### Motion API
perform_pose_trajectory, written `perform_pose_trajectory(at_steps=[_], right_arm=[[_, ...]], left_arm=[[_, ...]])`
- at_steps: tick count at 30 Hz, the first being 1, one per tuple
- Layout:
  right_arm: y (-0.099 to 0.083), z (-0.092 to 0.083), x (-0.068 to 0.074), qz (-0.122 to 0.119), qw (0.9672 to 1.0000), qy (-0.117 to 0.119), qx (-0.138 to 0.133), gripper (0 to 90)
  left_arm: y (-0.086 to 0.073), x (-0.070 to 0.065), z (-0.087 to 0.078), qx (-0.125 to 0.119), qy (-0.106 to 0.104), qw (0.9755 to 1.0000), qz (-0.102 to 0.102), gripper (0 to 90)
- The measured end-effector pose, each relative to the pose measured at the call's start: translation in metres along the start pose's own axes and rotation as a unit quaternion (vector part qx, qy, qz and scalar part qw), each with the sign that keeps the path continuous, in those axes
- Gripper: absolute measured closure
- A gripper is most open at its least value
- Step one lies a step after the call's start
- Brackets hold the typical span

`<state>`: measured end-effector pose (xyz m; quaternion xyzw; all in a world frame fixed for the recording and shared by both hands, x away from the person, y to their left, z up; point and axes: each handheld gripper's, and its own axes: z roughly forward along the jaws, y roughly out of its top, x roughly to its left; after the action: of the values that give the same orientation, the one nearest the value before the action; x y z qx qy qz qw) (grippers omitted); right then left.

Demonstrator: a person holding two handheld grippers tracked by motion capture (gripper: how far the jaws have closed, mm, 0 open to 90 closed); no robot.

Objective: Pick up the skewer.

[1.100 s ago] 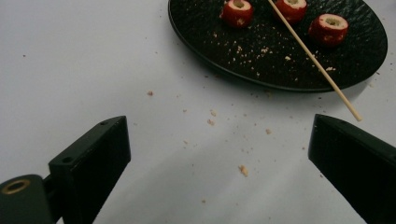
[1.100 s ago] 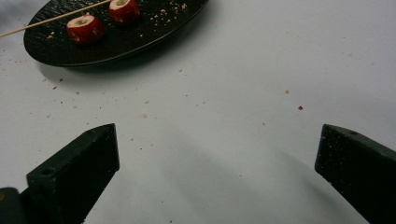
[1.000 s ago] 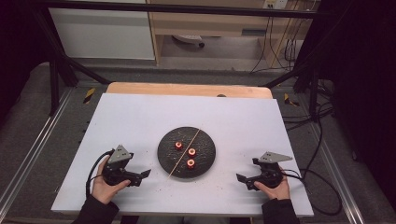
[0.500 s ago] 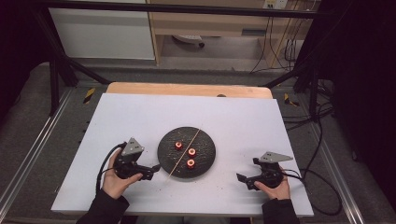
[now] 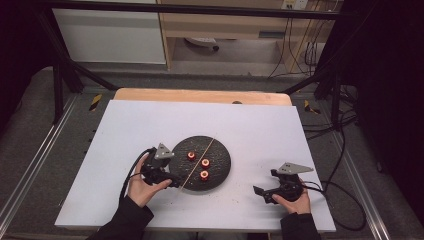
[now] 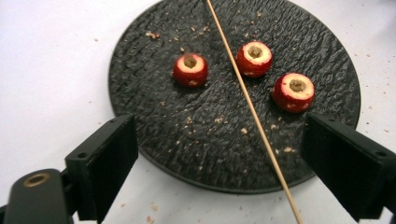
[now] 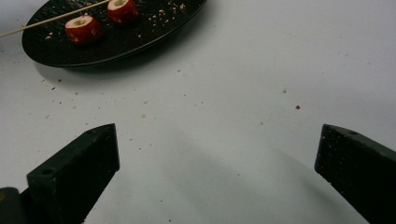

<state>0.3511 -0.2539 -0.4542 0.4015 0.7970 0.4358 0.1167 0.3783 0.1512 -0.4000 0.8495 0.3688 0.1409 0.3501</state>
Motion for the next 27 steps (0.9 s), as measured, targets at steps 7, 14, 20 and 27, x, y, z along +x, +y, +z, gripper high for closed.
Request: perform_pose_trajectory(at_steps=[7,14,20,27], right_arm=[[0.0,0.0,0.0,0.0,1.0,0.0,0.001,0.9],[0.0,0.0,0.0,0.0,1.0,0.001,0.002,1.0],[0.0,0.0,0.0,0.0,1.0,0.001,0.003,1.0],[0.0,0.0,0.0,0.001,1.0,0.001,0.001,1.0]], left_arm=[[0.011,-0.007,0.014,0.022,-0.001,0.9998,0.005,15.3],[0.02,-0.016,0.027,0.043,0.005,0.999,0.01,24.1],[0.024,-0.02,0.035,0.068,0.012,0.9975,0.014,38.5],[0.024,-0.021,0.041,0.092,0.002,0.9957,0.009,51.9]])
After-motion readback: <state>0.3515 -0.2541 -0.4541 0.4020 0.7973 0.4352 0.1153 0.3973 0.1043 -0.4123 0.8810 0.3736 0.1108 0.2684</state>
